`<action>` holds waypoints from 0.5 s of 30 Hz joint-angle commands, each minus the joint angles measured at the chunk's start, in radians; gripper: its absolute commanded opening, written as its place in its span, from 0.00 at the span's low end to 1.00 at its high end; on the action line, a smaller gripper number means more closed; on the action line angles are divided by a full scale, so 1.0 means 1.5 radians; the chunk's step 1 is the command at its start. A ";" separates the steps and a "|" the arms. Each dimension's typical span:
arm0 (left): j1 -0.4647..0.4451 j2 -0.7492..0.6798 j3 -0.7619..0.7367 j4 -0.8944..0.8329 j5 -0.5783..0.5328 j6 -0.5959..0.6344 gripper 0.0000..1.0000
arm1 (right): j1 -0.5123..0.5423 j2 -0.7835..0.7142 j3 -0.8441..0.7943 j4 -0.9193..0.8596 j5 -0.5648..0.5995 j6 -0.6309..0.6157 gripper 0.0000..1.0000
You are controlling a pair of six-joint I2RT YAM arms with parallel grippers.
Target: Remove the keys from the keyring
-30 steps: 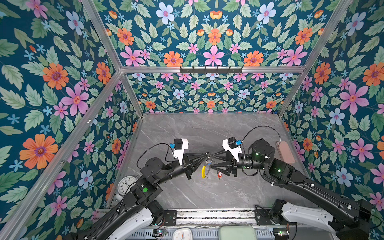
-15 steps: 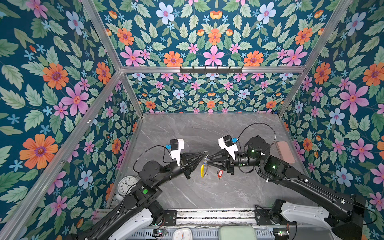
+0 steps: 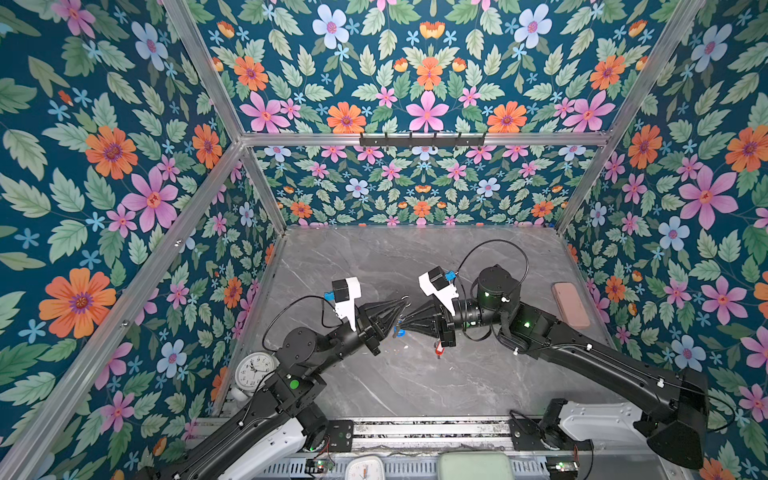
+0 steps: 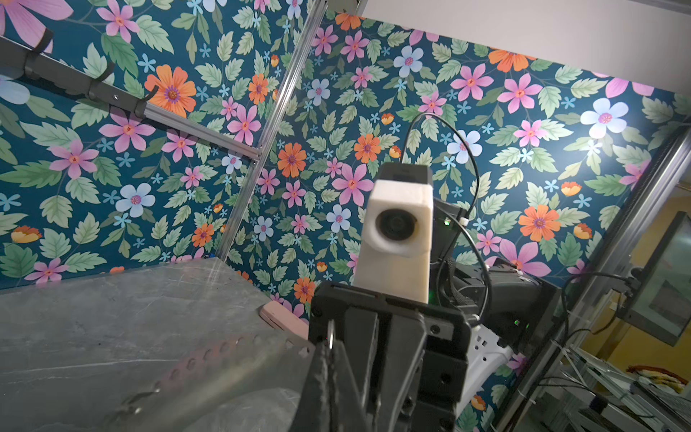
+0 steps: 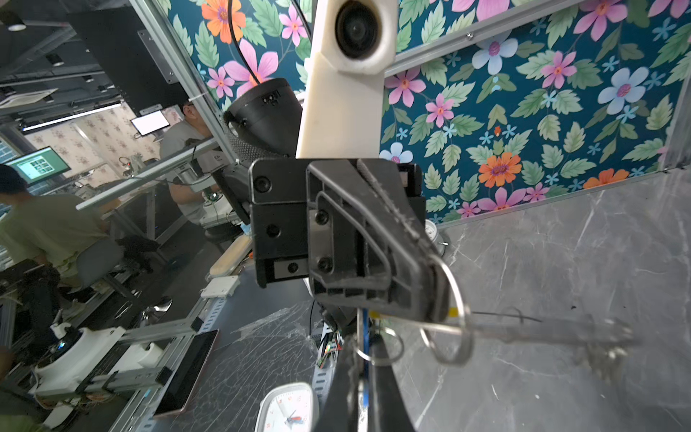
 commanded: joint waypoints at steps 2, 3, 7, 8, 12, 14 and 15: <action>-0.001 -0.014 -0.003 -0.011 -0.013 0.026 0.00 | 0.000 -0.021 -0.013 0.017 -0.005 0.003 0.00; 0.000 -0.018 -0.002 -0.018 -0.017 0.032 0.00 | 0.000 -0.029 -0.018 0.010 0.004 0.000 0.00; 0.000 -0.042 0.000 -0.068 -0.050 0.057 0.00 | -0.013 -0.074 -0.054 -0.007 0.028 0.009 0.00; 0.000 -0.049 -0.001 -0.079 -0.059 0.063 0.00 | -0.023 -0.087 -0.068 -0.007 0.029 0.021 0.00; -0.001 -0.075 -0.013 -0.127 -0.103 0.072 0.00 | -0.062 -0.117 -0.127 -0.047 0.082 0.060 0.00; 0.000 -0.089 -0.032 -0.140 -0.123 0.070 0.00 | -0.082 -0.112 -0.162 -0.072 0.116 0.092 0.00; 0.000 -0.096 -0.038 -0.146 -0.129 0.068 0.00 | -0.087 -0.103 -0.177 -0.084 0.123 0.102 0.00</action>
